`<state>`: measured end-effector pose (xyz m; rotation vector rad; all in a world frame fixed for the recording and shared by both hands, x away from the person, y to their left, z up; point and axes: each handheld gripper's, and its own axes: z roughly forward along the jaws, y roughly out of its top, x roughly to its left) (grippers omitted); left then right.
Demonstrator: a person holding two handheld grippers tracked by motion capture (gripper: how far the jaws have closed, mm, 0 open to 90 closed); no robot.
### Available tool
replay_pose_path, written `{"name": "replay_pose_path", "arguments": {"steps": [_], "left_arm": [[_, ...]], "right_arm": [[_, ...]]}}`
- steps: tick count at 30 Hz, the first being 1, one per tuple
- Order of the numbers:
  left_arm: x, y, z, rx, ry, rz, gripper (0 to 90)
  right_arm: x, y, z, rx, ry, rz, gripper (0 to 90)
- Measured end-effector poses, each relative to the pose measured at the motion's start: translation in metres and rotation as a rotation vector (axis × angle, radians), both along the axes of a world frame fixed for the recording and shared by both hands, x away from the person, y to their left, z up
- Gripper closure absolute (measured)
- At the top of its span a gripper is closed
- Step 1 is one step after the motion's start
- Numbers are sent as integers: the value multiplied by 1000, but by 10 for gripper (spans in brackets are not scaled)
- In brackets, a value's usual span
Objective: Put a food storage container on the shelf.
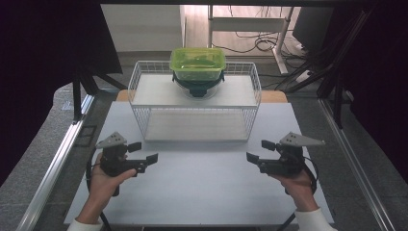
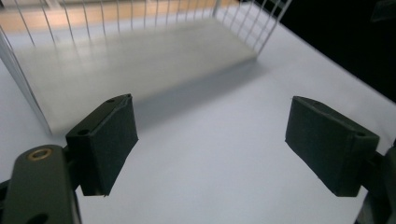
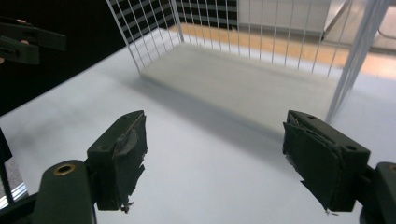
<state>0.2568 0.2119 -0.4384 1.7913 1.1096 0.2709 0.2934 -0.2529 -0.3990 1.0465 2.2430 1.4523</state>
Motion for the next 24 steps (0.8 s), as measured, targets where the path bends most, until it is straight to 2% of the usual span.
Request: {"name": "replay_pose_path", "arguments": {"steps": [3,4,7,9,11,14,24], "left_arm": [[-7,-2,-20,35,31,10,164],[-9,-3,-26,33,41,22,165],[-13,-3,-43,59,76,15,172],[-13,-2,-48,73,86,20,172],[-13,0,-50,68,89,24,172],[-11,3,-51,67,86,33,172],[-10,3,-58,70,104,33,174]], "right_arm": [[-8,-3,-19,0,34,-11,216],[-10,-2,-29,-5,57,-17,215],[-13,4,-50,-77,101,-29,215],[-14,8,-60,-115,120,-31,216],[-15,11,-66,-146,126,-26,228],[-16,13,-69,-169,123,-42,233],[-15,7,-68,-124,116,-44,232]]}}
